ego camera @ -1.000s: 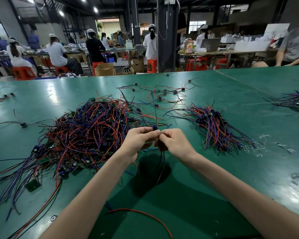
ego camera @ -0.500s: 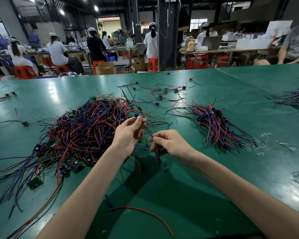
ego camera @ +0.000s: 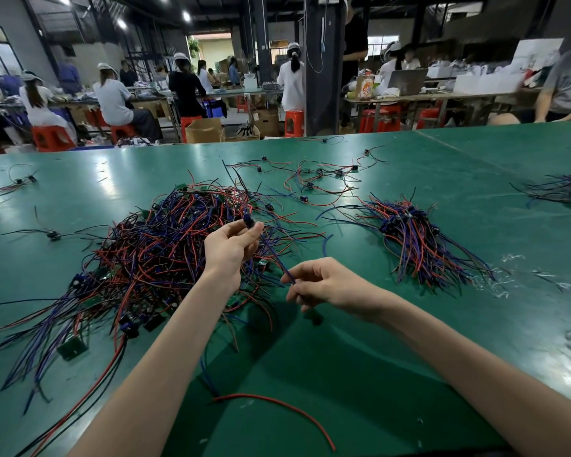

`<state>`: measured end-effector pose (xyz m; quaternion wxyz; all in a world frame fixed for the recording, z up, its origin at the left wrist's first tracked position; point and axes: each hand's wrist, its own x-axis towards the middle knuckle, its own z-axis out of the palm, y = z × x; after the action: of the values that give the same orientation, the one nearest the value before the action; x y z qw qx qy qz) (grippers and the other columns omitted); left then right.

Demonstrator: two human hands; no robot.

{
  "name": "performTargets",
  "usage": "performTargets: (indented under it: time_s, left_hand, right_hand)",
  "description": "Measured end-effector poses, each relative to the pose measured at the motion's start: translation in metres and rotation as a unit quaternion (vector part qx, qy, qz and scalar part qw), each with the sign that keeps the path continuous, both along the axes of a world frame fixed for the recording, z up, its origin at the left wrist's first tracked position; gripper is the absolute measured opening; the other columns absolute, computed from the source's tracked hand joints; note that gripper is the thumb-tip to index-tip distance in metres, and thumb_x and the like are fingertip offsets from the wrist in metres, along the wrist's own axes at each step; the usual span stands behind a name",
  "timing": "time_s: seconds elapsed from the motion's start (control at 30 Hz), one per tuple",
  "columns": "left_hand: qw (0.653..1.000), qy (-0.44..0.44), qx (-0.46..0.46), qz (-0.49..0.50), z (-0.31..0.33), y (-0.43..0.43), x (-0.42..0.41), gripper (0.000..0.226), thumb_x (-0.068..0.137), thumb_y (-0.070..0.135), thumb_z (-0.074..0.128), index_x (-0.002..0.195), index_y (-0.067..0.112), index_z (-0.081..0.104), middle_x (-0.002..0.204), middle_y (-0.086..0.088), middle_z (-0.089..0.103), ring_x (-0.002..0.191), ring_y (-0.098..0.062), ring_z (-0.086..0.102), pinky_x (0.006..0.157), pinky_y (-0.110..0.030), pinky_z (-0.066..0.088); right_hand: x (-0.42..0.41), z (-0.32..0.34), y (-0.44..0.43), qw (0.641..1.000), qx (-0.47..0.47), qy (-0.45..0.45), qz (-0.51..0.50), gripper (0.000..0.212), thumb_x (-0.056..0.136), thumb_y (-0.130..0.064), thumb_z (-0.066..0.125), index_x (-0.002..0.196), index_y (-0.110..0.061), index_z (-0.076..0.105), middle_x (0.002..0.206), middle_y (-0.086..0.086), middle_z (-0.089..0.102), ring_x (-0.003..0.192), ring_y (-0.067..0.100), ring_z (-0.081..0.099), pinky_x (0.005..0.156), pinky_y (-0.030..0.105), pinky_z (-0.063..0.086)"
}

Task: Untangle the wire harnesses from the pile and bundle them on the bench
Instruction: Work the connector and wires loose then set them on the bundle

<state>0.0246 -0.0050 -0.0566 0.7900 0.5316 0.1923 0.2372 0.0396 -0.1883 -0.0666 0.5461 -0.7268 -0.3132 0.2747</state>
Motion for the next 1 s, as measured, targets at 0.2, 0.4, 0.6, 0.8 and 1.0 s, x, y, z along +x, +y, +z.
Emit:
performTargets:
  time_s: [0.2,0.4,0.6,0.8,1.0]
  left_hand:
    - [0.996,-0.011,0.081,0.028,-0.002,-0.005,-0.001,0.024,0.075,0.005,0.077,0.091,0.008,0.06,0.08,-0.001,0.056,0.067,-0.012,0.054,0.053,-0.012,0.047]
    - [0.998,-0.04,0.056,0.012,0.006,-0.012,-0.006,0.023,0.073,-0.001,0.077,0.085,0.01,0.061,0.08,-0.002,0.06,0.07,-0.013,0.062,0.059,-0.016,0.053]
    - [0.998,-0.054,-0.029,-0.036,0.012,-0.013,-0.011,0.025,0.074,-0.005,0.073,0.079,0.011,0.055,0.075,-0.006,0.063,0.052,-0.012,0.063,0.053,-0.021,0.055]
    - [0.979,-0.056,-0.072,-0.184,0.014,-0.025,-0.012,0.02,0.066,-0.001,0.07,0.055,0.016,0.067,0.068,-0.006,0.072,0.052,-0.009,0.066,0.053,-0.022,0.056]
    - [0.978,-0.074,-0.089,-0.174,0.015,-0.022,-0.013,0.02,0.06,0.001,0.07,0.072,0.012,0.058,0.071,-0.008,0.073,0.057,-0.011,0.068,0.06,-0.024,0.059]
  right_hand:
    - [0.004,-0.002,-0.002,0.998,-0.004,0.046,-0.034,0.012,0.091,0.009,0.048,0.093,0.007,0.06,0.067,0.011,0.06,0.05,0.008,0.053,0.051,0.018,0.05]
    - [0.013,-0.005,-0.004,0.991,-0.077,-0.04,-0.101,0.018,0.087,0.004,0.049,0.079,-0.006,0.061,0.067,0.009,0.06,0.046,0.011,0.05,0.046,0.019,0.045]
    - [0.023,-0.008,-0.004,0.974,-0.106,-0.127,-0.155,0.018,0.082,-0.002,0.058,0.087,-0.013,0.071,0.075,0.007,0.07,0.053,0.009,0.055,0.054,0.018,0.048]
    - [0.038,-0.011,-0.007,0.952,-0.113,-0.179,-0.222,0.016,0.087,-0.006,0.058,0.08,-0.01,0.071,0.065,-0.002,0.067,0.049,-0.003,0.056,0.049,0.005,0.039]
    - [0.039,-0.012,-0.011,0.959,-0.107,-0.184,-0.189,0.017,0.086,-0.003,0.059,0.089,-0.012,0.073,0.072,-0.003,0.07,0.058,0.001,0.058,0.054,0.007,0.044]
